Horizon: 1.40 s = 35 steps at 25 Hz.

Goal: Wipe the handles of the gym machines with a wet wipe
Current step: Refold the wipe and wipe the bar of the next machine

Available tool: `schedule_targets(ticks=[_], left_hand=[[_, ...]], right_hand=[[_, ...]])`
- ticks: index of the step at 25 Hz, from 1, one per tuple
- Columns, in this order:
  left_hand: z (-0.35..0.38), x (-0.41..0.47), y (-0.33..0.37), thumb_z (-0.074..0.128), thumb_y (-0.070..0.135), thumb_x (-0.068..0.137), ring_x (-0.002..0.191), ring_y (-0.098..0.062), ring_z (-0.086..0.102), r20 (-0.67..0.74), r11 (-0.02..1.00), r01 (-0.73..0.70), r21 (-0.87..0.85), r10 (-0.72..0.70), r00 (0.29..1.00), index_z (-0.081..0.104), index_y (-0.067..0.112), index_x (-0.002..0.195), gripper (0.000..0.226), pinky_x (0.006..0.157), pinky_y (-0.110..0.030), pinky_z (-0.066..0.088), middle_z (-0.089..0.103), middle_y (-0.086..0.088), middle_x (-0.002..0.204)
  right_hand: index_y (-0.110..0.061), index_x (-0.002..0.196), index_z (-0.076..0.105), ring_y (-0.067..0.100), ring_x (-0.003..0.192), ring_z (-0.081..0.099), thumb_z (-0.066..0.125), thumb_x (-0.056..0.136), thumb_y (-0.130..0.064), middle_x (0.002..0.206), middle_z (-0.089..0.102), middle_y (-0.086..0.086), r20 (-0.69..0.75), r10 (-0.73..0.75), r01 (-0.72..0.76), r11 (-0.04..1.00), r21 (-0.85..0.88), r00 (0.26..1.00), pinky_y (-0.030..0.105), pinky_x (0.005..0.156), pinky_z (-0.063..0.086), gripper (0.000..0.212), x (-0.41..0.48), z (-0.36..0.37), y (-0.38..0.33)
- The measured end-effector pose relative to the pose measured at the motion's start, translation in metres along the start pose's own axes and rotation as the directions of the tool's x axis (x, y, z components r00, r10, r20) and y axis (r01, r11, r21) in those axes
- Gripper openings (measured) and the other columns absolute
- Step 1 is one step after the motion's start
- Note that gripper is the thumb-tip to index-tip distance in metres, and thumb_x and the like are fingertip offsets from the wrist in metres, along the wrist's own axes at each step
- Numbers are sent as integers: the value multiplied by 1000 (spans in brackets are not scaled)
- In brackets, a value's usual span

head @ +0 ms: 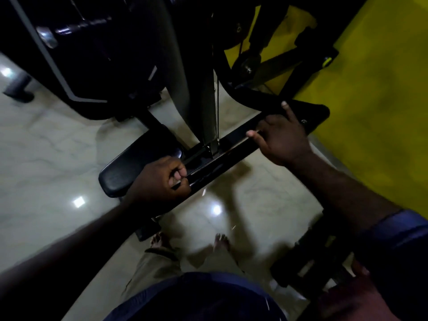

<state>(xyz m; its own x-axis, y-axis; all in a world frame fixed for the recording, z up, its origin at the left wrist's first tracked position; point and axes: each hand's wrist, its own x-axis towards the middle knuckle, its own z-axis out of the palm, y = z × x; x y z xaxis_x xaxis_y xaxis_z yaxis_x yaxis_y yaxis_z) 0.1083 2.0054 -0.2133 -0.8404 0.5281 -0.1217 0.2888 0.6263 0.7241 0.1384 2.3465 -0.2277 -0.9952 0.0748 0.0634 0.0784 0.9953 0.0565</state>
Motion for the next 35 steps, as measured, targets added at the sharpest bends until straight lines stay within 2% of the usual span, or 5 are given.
schedule_targets(ticks=[8, 16, 22, 28, 35], left_hand=[[-6, -11, 16, 59, 22, 72, 63, -8, 52, -165, 986, 95, 140, -71, 984, 51, 21, 80, 11, 61, -12, 36, 56, 4, 73], [-9, -18, 23, 59, -3, 86, 77, -10, 46, -324, 986, 134, 103, -94, 941, 56, 8, 94, 13, 73, 3, 28, 61, -7, 88], [-7, -44, -12, 53, 10, 80, 63, -25, 57, -312, 743, 257, -618, -532, 787, 60, 26, 79, 18, 66, -42, 47, 60, -3, 67], [-28, -107, -31, 79, 7, 89, 82, -12, 76, -116, 754, 214, -622, -358, 926, 78, 23, 90, 16, 82, -34, 61, 80, 3, 89], [-48, -93, -58, 91, 36, 76, 80, 4, 73, -112, 915, 71, -397, -125, 986, 84, 31, 89, 16, 80, -36, 63, 78, 19, 85]], right_hand=[[-20, 91, 68, 30, 85, 64, 14, 104, -65, 87, 68, 5, 62, -310, 288, 928, 237, 949, 43, 80, 47, 71, -17, -10, -78], [-12, 82, 74, 35, 69, 65, 6, 109, -51, 74, 71, 13, 26, -47, 46, 998, 44, 999, 38, 69, 45, 82, -3, -13, -92], [-10, 125, 67, 27, 117, 58, 50, 98, -19, 124, 67, 7, -160, -350, 377, 744, 552, 923, 42, 115, 36, 33, -79, -21, -183], [-5, 131, 63, 34, 128, 55, 43, 85, -8, 131, 63, 12, -90, 155, -76, 818, 570, 984, 52, 123, 27, 50, -81, -20, -187], [-19, 145, 55, 13, 134, 51, 42, 79, 14, 146, 57, 1, 78, -190, 125, 853, 506, 979, 36, 115, 40, 75, -99, -52, -235]])
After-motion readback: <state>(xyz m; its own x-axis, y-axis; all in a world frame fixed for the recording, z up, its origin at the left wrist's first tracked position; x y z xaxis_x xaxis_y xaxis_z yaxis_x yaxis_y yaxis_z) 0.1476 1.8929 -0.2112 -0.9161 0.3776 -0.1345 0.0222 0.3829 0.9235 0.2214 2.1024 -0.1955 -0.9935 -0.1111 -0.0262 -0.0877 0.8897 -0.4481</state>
